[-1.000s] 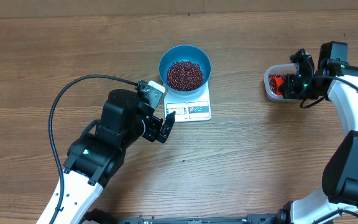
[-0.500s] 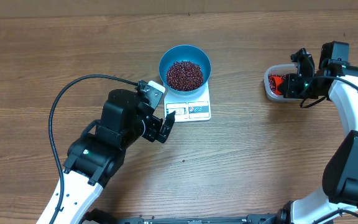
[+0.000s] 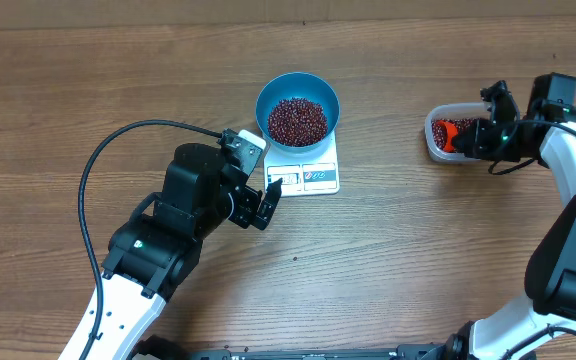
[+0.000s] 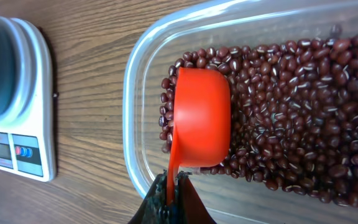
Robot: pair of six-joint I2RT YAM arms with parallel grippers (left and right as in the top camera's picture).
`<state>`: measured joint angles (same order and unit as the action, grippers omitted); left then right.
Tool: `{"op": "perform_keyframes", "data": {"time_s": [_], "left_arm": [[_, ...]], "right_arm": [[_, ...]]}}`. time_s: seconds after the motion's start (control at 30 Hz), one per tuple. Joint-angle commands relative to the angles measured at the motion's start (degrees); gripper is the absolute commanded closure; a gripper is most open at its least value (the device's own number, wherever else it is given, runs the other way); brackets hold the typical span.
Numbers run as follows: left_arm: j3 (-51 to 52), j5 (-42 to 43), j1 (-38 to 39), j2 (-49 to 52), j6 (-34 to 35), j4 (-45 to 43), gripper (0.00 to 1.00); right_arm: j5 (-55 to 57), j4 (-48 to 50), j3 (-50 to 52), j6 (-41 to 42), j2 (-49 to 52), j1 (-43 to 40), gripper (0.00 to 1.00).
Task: Scoop item into bowl and weigh 150g on scale
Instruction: 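Drag the red scoop through the beans to fill it, right gripper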
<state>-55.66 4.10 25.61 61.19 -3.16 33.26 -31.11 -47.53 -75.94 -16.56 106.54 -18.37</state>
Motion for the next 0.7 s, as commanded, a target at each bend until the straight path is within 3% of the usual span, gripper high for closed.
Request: {"op": "perform_keyframes", "data": {"time_s": [0.0, 0.67], "left_arm": [[-1.18, 0.37, -0.09, 0.33, 0.57, -0.04, 0.01], [-1.18, 0.37, -0.09, 0.31, 0.57, -0.04, 0.01]], "right_arm": [[-4.87, -0.46, -0.17, 0.07, 1.92, -0.79, 0.96], [-15.28, 0.50, -0.20, 0.09, 1.92, -7.61, 0.96]]}}
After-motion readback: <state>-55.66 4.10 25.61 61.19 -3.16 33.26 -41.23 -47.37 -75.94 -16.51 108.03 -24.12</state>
